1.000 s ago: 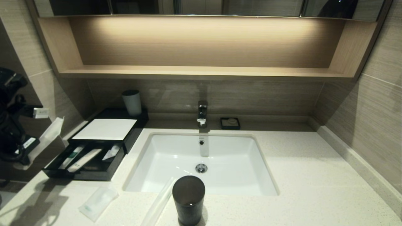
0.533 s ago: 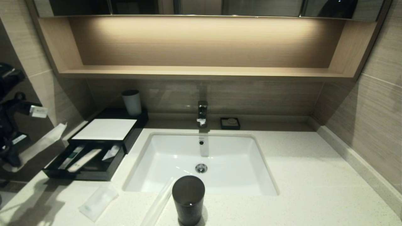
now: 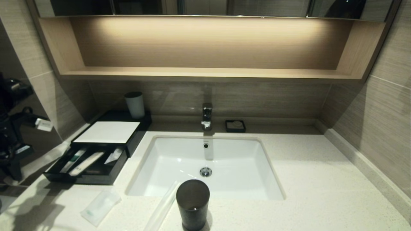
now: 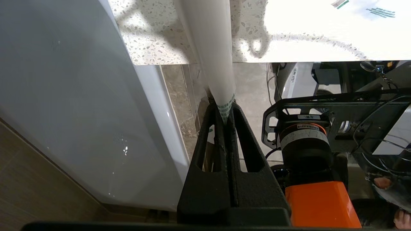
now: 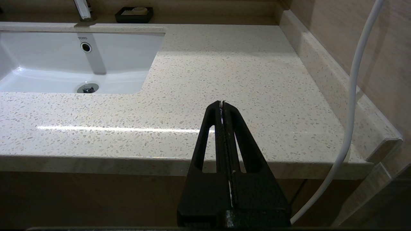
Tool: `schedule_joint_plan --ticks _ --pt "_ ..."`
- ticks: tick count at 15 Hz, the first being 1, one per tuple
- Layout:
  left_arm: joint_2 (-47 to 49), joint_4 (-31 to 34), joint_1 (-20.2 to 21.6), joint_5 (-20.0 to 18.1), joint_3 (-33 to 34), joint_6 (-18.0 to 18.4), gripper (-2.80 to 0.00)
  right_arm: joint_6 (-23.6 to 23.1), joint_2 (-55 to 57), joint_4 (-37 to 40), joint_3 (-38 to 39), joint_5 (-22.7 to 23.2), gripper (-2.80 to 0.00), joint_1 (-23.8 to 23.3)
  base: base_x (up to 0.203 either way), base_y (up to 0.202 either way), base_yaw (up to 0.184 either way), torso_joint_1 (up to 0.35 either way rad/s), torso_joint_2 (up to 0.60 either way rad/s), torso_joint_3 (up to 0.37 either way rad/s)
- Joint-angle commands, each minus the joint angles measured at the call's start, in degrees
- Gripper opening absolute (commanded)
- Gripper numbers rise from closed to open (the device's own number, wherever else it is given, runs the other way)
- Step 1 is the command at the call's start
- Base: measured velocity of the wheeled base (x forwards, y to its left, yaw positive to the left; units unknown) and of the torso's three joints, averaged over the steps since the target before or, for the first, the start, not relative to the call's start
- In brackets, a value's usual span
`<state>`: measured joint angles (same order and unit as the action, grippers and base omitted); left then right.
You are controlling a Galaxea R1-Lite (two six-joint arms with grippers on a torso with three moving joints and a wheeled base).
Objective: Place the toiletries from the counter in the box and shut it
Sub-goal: Place the bathroom toiletry into the drawer
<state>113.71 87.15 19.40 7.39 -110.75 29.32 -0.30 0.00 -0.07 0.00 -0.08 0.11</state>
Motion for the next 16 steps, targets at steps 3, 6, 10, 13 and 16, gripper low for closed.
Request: schedule_joint_plan --ticks 3,6,10,13,16 --pt "2.69 0.51 0.2 0.08 0.01 0.21 -2.8 -0.05 0.0 -0.01 0.09 -0.01 -2.8 0.07 0.0 0.0 0.0 0.0 0.0 0.0" --pt "4.07 0.51 0.2 0.15 0.01 0.24 -2.8 -0.05 0.0 -0.01 0.09 -0.01 -2.8 0.0 0.0 0.0 0.0 0.0 0.0 0.0" --pt "6.32 0.51 0.2 0.17 0.01 0.21 -2.8 -0.05 0.0 -0.01 0.09 -0.01 -2.8 0.0 0.0 0.0 0.0 0.0 0.0 0.0" --pt "7.67 -0.85 0.2 0.08 0.01 0.21 -2.8 -0.05 0.0 -0.01 0.09 -0.01 -2.8 -0.02 0.0 0.0 0.0 0.0 0.0 0.0" --pt "8.6 -3.22 0.11 0.0 0.01 0.21 -2.8 -0.05 0.0 -0.01 0.09 -0.01 -2.8 -0.02 0.0 0.0 0.0 0.0 0.0 0.0"
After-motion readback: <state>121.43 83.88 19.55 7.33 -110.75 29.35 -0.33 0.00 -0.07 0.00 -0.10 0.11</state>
